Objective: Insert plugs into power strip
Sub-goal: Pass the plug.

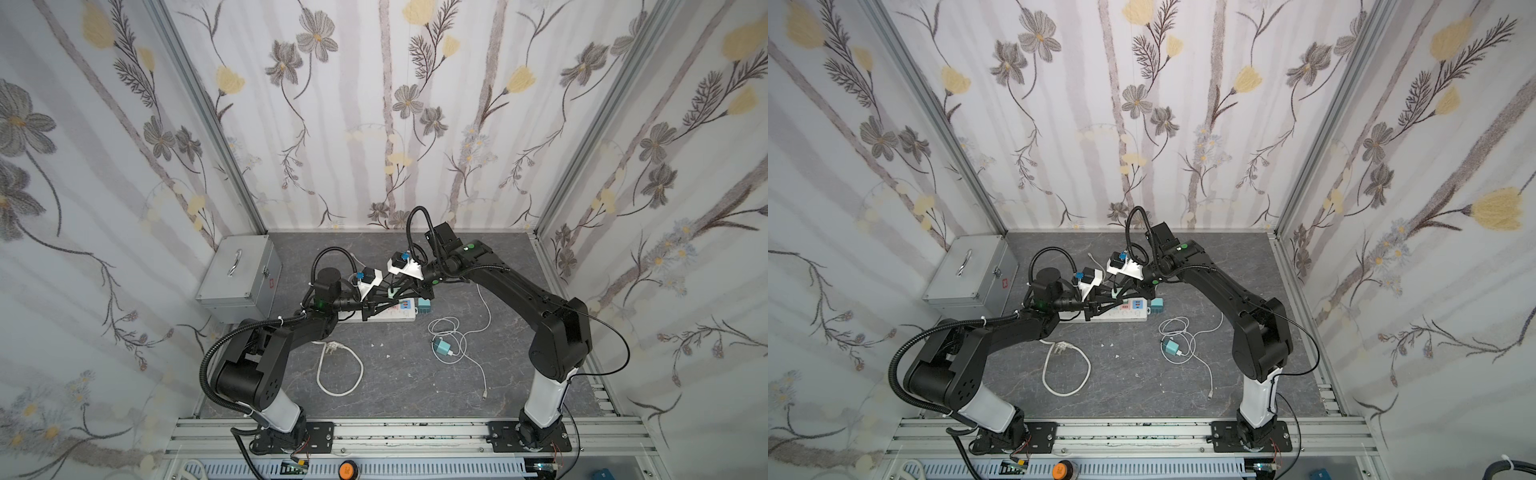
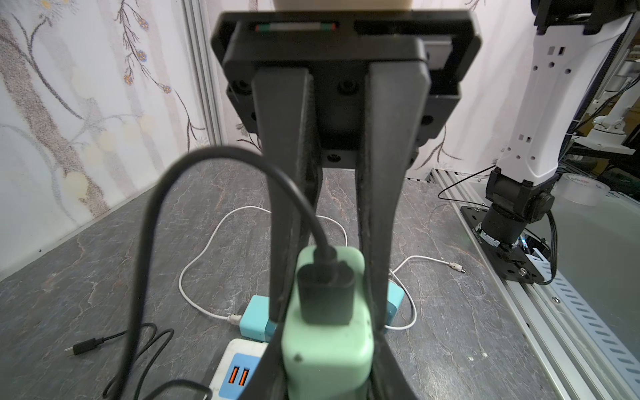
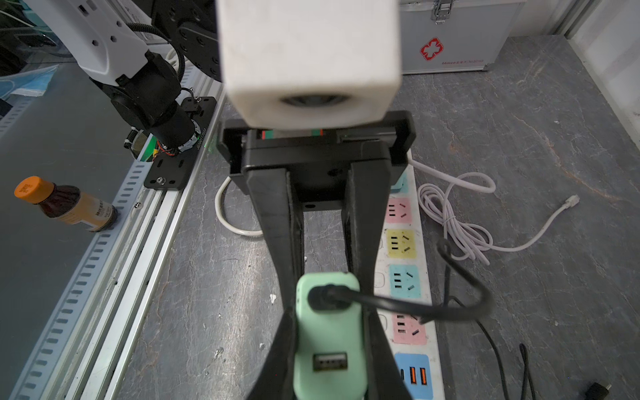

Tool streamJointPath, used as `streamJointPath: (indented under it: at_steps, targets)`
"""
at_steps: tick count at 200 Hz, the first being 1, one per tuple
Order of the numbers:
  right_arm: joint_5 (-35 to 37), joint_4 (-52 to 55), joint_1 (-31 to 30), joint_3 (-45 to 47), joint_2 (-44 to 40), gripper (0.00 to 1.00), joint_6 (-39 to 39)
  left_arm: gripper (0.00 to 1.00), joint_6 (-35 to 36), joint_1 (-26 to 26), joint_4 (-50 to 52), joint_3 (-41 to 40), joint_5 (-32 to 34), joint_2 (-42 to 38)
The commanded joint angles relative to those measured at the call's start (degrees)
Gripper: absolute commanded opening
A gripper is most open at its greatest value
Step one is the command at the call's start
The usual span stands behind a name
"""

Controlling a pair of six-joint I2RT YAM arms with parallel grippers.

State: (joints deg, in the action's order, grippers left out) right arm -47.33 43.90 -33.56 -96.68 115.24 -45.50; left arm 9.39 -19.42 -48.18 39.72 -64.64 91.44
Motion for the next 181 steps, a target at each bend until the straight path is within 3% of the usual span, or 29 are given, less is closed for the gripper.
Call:
streamJointPath:
  at_steps: [1,11,21,24,27,40,64,90,108,157,181]
  targets:
    - [1.10,-0.67,-0.36,0.31,-0.50,0.00,1.24,0.28,-0.16,0.23,-3.85,-0.85,4.08,-0.68]
    - [2.18,-1.62,-0.58,0.58,-0.46,0.00,1.48,0.48,0.03,0.72,-3.57,-2.33,5.44,-2.17]
    - [3.05,-3.50,-0.87,1.12,-0.42,0.00,2.23,0.82,0.51,1.30,-2.69,-4.68,7.71,-4.46]
    - [3.22,-4.06,-1.01,1.22,-0.35,0.00,2.37,0.97,0.73,1.58,-2.14,-5.48,8.37,-5.43]
    - [3.37,-4.60,-1.13,1.23,-0.24,0.00,2.49,1.00,0.96,1.92,-1.81,-6.31,8.92,-6.51]
    - [3.73,-7.27,-1.90,1.04,0.62,0.00,3.33,1.00,1.42,2.71,0.74,-10.07,14.63,-11.93]
    - [4.88,-10.10,-3.29,-2.13,4.54,0.00,3.25,1.00,0.10,2.90,10.88,-13.85,33.03,-24.82]
    - [7.39,-13.76,-4.72,-5.66,10.16,0.00,3.31,1.00,-9.48,3.00,21.00,-14.22,56.25,-36.66]
    - [8.64,-16.69,-5.32,-7.63,13.57,0.00,3.45,1.00,-19.17,3.04,27.59,-13.65,67.84,-41.98]
    - [11.15,-19.04,-6.61,-12.05,19.30,0.00,2.95,1.00,-34.27,3.21,37.36,-13.06,74.38,-46.76]
    - [12.00,-20.02,-7.80,-10.48,18.26,0.00,4.49,1.00,-38.62,3.18,38.75,-13.73,68.67,-47.33]
